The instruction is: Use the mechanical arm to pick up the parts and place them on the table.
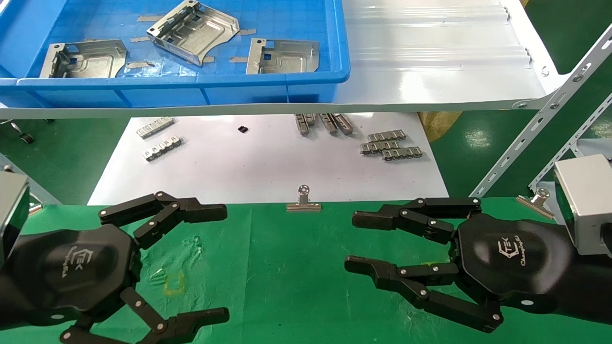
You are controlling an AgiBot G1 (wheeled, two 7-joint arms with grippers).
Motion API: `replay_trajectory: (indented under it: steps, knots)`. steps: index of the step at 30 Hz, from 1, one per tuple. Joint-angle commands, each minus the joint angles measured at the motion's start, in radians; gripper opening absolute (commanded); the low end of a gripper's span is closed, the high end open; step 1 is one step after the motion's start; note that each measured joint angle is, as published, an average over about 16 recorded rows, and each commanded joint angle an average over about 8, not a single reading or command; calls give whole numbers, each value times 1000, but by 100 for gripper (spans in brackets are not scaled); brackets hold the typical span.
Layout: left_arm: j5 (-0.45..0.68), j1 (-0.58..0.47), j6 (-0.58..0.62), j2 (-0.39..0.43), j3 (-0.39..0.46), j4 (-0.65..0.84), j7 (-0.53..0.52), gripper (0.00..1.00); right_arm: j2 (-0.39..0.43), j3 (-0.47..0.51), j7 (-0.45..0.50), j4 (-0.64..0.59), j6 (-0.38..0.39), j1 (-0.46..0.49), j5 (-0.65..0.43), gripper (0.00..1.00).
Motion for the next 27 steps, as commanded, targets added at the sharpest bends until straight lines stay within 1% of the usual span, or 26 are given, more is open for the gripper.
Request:
replay_trajectory:
  steps: [1,12,16,19,22,25,27]
  knots:
    - [0,0,0,0,0,0,0,100,0,0,0,0,0,0,0,0]
    - [-2,-4,-1,0,-3,-2,3,100,0,0,0,0,0,0,0,0]
    - [4,-43,-19,4,-18,1,21,100,0,0,0,0,0,0,0,0]
    - [40,-128,-54,25,-21,30,31,100,0,0,0,0,0,0,0,0]
    - [121,-266,-97,72,3,110,30,100,0,0,0,0,0,0,0,0]
    - [233,-429,-140,147,52,249,23,100,0,0,0,0,0,0,0,0]
    - [317,-537,-172,204,92,368,23,100,0,0,0,0,0,0,0,0]
